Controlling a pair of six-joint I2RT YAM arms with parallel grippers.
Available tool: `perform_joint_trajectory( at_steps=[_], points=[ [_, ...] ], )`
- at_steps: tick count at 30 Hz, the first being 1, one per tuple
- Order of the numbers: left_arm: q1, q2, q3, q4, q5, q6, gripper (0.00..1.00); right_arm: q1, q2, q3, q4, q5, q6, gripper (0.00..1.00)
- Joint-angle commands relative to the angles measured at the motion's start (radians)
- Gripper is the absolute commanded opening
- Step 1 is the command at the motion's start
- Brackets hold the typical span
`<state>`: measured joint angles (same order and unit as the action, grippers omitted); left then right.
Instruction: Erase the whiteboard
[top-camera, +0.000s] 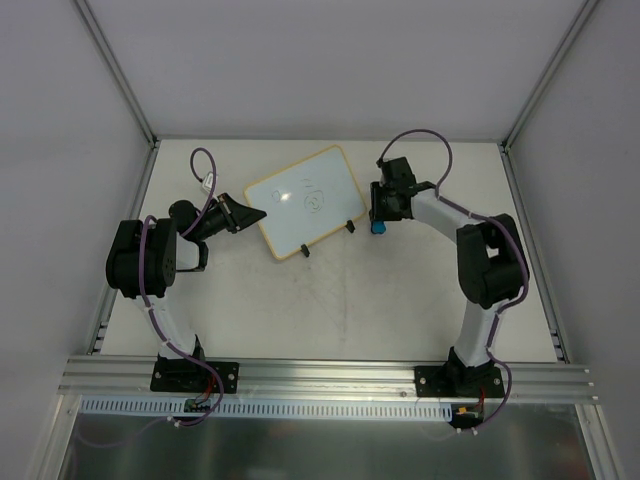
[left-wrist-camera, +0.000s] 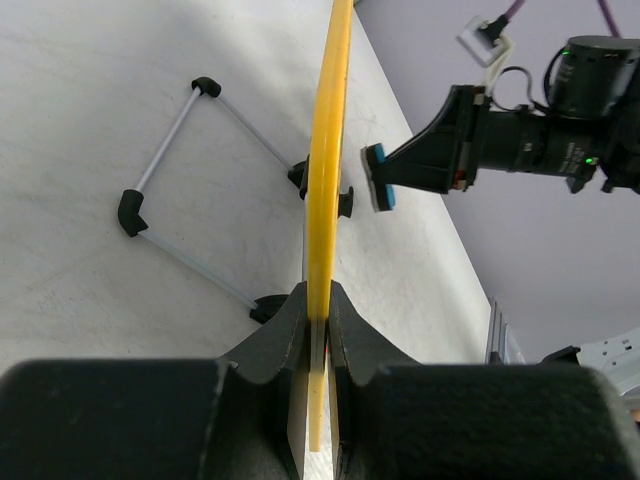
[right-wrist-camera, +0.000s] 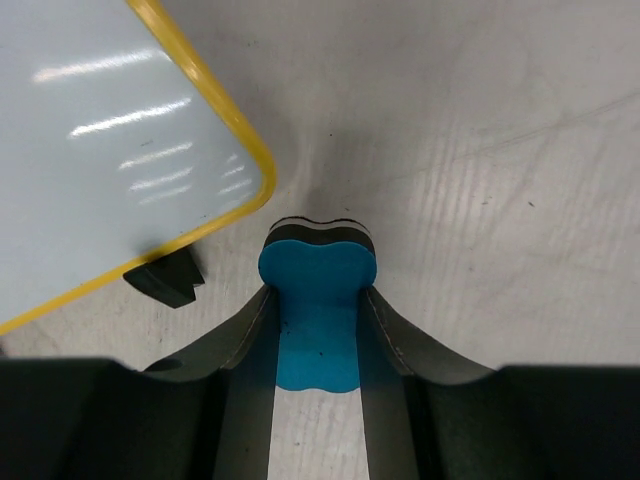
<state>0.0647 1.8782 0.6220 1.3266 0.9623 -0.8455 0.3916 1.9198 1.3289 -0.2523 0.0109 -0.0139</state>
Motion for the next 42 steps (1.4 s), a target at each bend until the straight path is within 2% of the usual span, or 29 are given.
perform_joint_trajectory(
  at_steps=[1, 7, 14, 22, 42],
  points=[
    [-0.006, -0.033, -0.013, 0.355, 0.027, 0.020, 0.00, 0.009, -0.160, 0.041, -0.050, 0.058, -0.026, 0.00],
    [-0.008, -0.034, -0.013, 0.355, 0.027, 0.019, 0.00, 0.049, -0.203, 0.088, -0.058, 0.001, -0.047, 0.00],
    [-0.008, -0.036, -0.015, 0.355, 0.029, 0.020, 0.00, 0.076, -0.082, 0.211, -0.088, -0.074, -0.077, 0.00],
    [-0.008, -0.036, -0.013, 0.355, 0.029, 0.019, 0.00, 0.075, 0.042, 0.289, -0.077, -0.088, -0.126, 0.00],
    [-0.008, -0.036, -0.015, 0.355, 0.027, 0.019, 0.00, 0.040, 0.148, 0.274, -0.107, -0.108, -0.143, 0.00]
  ],
)
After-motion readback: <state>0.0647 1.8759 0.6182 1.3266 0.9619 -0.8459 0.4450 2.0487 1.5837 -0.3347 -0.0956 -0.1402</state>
